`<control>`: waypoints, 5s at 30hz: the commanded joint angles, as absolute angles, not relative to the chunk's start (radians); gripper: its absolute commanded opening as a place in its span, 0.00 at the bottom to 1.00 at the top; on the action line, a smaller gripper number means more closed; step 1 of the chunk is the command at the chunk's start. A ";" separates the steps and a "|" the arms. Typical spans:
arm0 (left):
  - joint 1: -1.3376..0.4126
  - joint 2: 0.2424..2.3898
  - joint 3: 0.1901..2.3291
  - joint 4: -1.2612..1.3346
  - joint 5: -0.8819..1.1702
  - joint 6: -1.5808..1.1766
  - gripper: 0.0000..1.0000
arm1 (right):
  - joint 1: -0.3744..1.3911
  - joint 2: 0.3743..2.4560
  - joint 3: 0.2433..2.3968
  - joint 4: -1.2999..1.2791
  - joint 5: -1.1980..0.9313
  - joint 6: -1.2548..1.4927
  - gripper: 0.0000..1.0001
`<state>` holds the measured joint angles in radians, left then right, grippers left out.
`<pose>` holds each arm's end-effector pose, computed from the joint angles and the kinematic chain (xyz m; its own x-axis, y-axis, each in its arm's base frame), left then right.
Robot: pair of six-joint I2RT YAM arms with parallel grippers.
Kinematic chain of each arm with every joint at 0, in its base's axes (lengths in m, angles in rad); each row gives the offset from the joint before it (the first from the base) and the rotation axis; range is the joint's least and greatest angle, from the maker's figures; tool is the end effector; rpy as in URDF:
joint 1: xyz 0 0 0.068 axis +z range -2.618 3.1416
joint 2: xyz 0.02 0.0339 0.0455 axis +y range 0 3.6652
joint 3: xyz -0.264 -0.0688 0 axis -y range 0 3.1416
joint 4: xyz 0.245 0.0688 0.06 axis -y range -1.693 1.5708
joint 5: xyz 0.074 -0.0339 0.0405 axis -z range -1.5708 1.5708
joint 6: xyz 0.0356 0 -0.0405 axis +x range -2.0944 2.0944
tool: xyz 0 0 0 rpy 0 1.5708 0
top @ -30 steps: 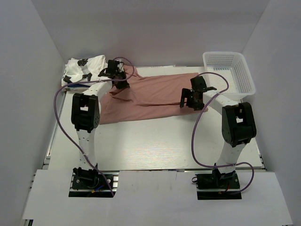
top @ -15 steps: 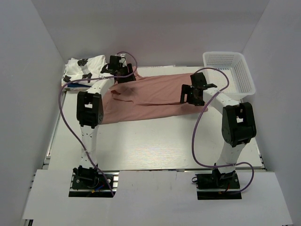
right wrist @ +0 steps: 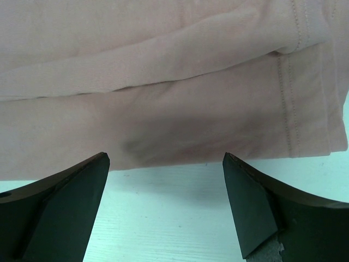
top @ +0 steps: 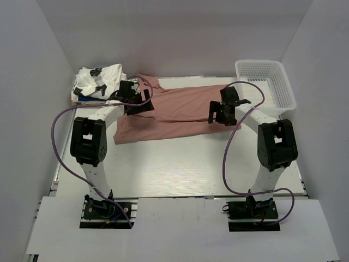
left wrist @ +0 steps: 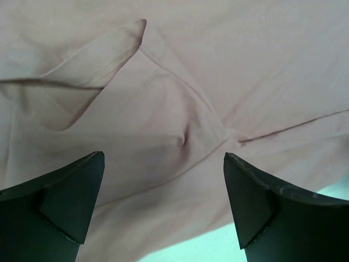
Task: Fold and stack the t-shirts
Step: Fold the flattened tshirt in 1/3 of the way, then grap the side of the flattened tshirt furthest away from the robot with both arms
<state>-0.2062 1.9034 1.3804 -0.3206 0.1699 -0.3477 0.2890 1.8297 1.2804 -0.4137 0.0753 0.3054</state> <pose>0.4108 -0.0921 0.2111 -0.7937 -0.1771 -0.5820 0.0440 0.9375 -0.3453 0.3750 0.1087 0.2021 -0.8235 0.0679 -0.5632 0.0048 0.9936 0.1128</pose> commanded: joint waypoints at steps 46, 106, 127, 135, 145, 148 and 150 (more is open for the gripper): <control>-0.209 2.219 1.959 -0.047 0.321 -0.339 1.00 | 0.330 1.862 1.330 -0.374 0.020 0.262 0.90; -0.207 1.518 0.740 -0.317 0.063 -0.621 1.00 | 0.210 1.583 0.766 -0.256 -0.011 0.511 0.90; -0.183 1.698 1.381 -0.492 -0.147 -0.566 1.00 | 0.284 1.458 1.118 -0.313 0.181 0.483 0.90; -0.183 2.202 1.997 -0.706 -0.236 -0.456 1.00 | 0.258 1.736 1.397 -0.405 0.277 0.451 0.90; -0.183 2.433 2.229 -0.635 -0.178 -0.408 0.97 | 0.227 1.946 1.614 -0.471 0.253 0.393 0.90; -0.183 2.445 2.204 -0.600 -0.178 -0.399 1.00 | 0.222 2.011 1.651 -0.502 0.253 0.394 0.90; -0.173 2.462 2.204 -0.600 -0.178 -0.399 1.00 | 0.222 2.040 1.673 -0.508 0.245 0.371 0.90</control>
